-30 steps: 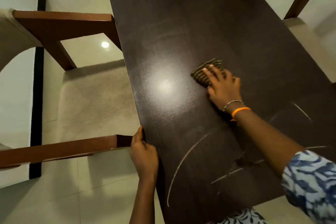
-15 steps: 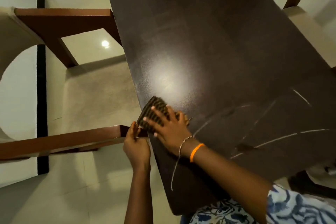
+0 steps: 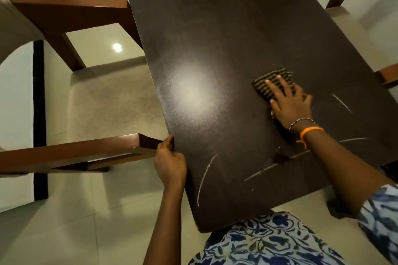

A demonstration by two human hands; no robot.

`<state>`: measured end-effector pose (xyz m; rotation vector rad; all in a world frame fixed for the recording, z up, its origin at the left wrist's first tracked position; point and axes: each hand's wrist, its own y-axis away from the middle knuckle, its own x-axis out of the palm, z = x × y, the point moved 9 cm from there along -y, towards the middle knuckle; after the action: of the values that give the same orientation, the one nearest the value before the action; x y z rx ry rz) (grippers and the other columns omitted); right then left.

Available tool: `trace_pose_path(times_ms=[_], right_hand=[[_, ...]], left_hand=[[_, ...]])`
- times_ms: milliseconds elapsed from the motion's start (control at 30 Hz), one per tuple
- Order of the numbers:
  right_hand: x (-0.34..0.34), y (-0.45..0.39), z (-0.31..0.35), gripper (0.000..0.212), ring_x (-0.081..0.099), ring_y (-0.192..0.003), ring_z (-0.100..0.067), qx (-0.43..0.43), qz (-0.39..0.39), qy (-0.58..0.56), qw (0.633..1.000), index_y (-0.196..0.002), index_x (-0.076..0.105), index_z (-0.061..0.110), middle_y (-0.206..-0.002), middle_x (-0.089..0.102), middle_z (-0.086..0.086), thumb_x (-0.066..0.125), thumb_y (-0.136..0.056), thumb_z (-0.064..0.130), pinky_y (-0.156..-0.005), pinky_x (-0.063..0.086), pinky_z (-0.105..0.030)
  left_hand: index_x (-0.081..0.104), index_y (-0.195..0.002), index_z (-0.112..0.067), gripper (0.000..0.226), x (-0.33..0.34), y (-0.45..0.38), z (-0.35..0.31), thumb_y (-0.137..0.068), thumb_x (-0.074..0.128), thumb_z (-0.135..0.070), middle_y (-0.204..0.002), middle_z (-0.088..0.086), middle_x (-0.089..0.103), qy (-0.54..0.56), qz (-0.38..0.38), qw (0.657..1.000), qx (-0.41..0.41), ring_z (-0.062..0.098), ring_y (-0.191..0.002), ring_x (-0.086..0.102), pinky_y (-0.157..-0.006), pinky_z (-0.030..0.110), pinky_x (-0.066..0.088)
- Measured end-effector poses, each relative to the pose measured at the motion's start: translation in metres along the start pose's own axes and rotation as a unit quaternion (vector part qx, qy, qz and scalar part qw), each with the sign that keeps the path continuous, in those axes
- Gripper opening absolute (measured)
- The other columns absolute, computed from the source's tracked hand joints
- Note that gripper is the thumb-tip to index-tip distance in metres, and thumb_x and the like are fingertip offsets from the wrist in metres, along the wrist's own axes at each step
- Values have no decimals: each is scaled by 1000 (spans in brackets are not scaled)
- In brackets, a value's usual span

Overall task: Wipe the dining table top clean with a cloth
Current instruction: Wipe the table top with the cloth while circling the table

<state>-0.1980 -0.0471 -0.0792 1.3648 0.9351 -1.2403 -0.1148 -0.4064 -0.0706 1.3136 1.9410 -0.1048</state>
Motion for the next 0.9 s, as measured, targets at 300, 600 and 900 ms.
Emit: trace_pose_path(times_ms=[300, 600, 900], right_hand=[[31, 69, 154, 65, 10, -141, -40, -83, 31, -37, 995, -146, 7, 43, -160, 0, 3, 41, -92, 33, -99, 23, -54], [39, 80, 166, 60, 25, -138, -34, -275, 14, -32, 961, -145, 21, 40, -158, 15, 7, 41, -89, 34, -92, 29, -45], [-5, -10, -107, 60, 24, -135, -36, 32, -19, -15, 999, -147, 16, 38, -158, 14, 5, 42, -93, 33, -99, 29, -52]], left_hand=[[52, -130, -18, 52, 7, 7, -6, -84, 39, 3, -125, 12, 60, -36, 27, 999, 6, 34, -109, 57, -92, 45, 49], [7, -147, 0, 69, 53, 49, -30, -89, 44, -2, -157, 15, 2, -146, 75, 984, 69, 27, -146, -2, -117, 33, 4], [4, -148, -8, 72, 143, 98, -104, -93, 48, -19, -158, 5, 3, -194, 163, 945, 208, 21, -146, -5, -117, 33, -4]])
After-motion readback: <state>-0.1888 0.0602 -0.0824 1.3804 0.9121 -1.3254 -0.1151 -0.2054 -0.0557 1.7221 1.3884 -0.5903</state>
